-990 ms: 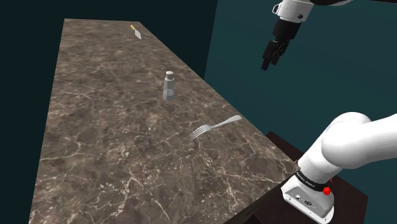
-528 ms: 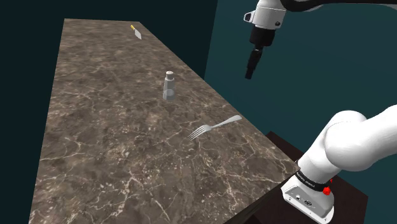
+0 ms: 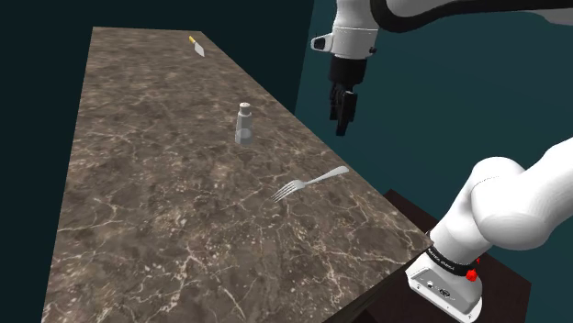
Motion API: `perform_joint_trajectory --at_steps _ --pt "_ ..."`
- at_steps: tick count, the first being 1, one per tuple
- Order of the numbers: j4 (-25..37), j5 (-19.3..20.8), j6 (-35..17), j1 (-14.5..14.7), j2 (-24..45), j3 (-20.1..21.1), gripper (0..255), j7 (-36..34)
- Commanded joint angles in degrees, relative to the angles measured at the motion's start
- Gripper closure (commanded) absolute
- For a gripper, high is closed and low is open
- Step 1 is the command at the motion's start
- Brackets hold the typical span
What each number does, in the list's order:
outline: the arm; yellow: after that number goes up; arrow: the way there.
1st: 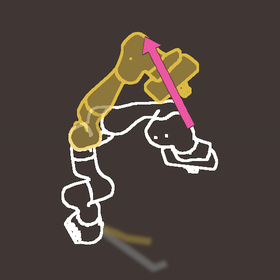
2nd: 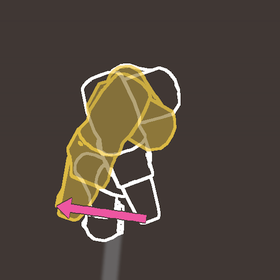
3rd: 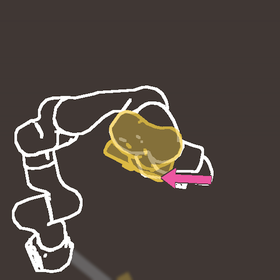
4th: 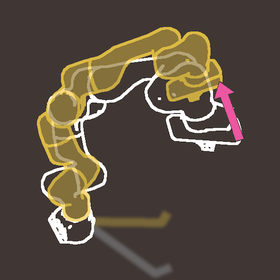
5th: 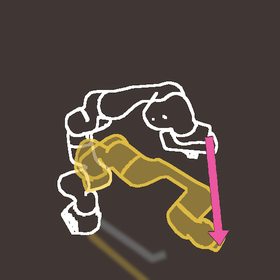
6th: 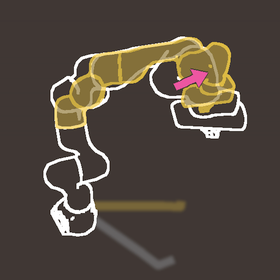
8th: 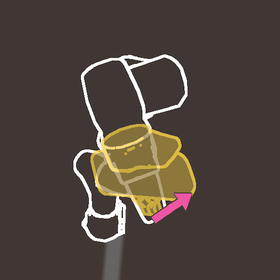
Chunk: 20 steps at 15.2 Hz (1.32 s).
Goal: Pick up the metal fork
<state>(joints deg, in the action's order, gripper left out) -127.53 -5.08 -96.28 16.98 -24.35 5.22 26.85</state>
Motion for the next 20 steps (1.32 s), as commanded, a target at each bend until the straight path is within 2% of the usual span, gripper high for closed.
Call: perform_joint_trajectory --at_steps 1,8,16,18,19,20 --pt "0.7 -1.0 -0.4 2.2 2.1 1.3 0 2.8" --pt "1.7 -3.7 -0.1 9.1 6.4 5.5 0 13.1" --pt "-3.1 -4.0 -6.0 9.6 7.7 6.1 0 14.0" --pt "-3.1 -4.0 -6.0 9.6 7.7 6.1 0 14.0" --pt "-3.1 -4.0 -6.0 9.6 7.7 6.1 255 14.0" --pt "-3.0 -4.0 -6.0 9.6 7.7 6.1 255 14.0"
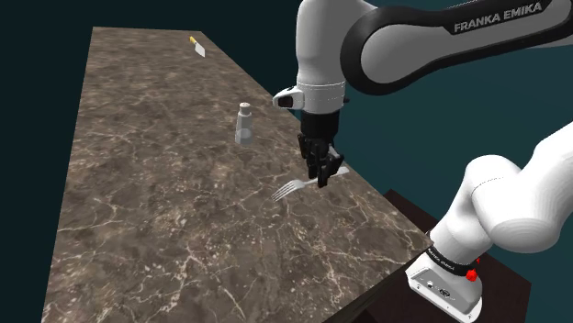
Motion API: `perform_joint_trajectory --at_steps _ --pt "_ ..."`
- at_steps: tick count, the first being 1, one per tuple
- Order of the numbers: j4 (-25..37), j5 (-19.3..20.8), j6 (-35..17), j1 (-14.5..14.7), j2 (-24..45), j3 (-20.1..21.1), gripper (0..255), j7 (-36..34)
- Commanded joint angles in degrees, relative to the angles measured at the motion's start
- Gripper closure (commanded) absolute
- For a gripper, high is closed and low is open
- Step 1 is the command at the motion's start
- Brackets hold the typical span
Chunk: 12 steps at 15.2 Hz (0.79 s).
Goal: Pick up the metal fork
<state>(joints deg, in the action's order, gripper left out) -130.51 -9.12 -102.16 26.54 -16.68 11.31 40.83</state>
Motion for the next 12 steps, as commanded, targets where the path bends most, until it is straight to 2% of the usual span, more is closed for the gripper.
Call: perform_joint_trajectory --at_steps 1,8,12 --pt "0.0 0.0 -0.1 0.0 0.0 0.0 255 0.0" --pt "-0.1 0.0 -0.1 0.0 0.0 0.0 255 0.0" --pt "2.4 0.1 3.1 -0.1 -0.7 -0.2 255 -0.2"
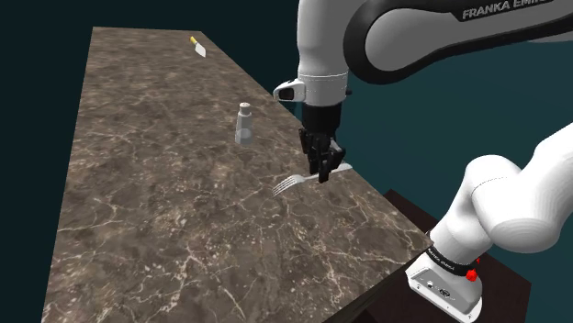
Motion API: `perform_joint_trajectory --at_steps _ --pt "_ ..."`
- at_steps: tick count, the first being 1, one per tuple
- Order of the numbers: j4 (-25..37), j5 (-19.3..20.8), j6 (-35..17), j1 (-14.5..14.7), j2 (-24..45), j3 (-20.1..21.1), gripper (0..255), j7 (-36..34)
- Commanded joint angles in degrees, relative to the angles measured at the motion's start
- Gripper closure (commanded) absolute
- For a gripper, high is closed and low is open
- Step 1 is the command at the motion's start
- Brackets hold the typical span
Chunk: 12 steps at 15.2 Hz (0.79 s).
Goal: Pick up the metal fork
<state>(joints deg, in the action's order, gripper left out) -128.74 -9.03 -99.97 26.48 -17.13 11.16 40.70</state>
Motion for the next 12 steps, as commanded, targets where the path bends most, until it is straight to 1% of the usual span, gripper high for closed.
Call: perform_joint_trajectory --at_steps 1,11,12 --pt "1.2 0.0 1.7 0.0 -0.4 -0.1 255 -0.1" --pt "8.3 0.3 9.4 -0.2 -1.1 -0.5 255 -0.7" --pt "8.4 0.3 9.5 -0.2 -1.1 -0.6 255 -0.8"
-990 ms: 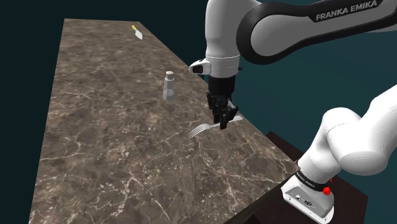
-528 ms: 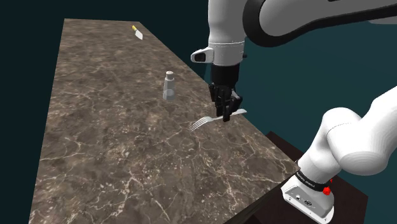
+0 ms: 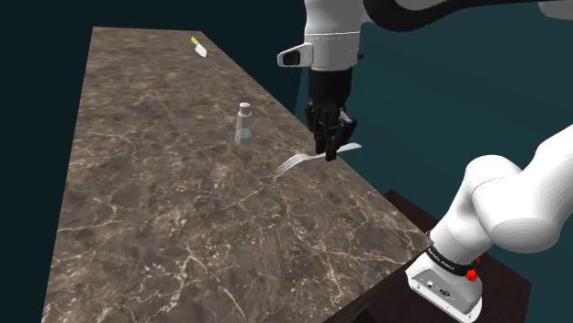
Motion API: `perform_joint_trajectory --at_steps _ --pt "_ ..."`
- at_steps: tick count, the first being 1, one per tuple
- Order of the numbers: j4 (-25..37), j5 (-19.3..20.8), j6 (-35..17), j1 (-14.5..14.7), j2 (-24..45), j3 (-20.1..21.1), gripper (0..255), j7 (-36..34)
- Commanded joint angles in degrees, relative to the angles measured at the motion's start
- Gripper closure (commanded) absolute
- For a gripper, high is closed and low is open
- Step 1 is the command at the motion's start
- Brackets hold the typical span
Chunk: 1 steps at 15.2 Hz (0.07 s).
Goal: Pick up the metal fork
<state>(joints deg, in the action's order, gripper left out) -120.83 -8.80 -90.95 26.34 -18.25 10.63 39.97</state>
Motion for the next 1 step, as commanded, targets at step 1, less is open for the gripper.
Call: perform_joint_trajectory --at_steps 1 --pt "0.5 0.0 0.5 0.0 0.0 0.0 255 0.0"
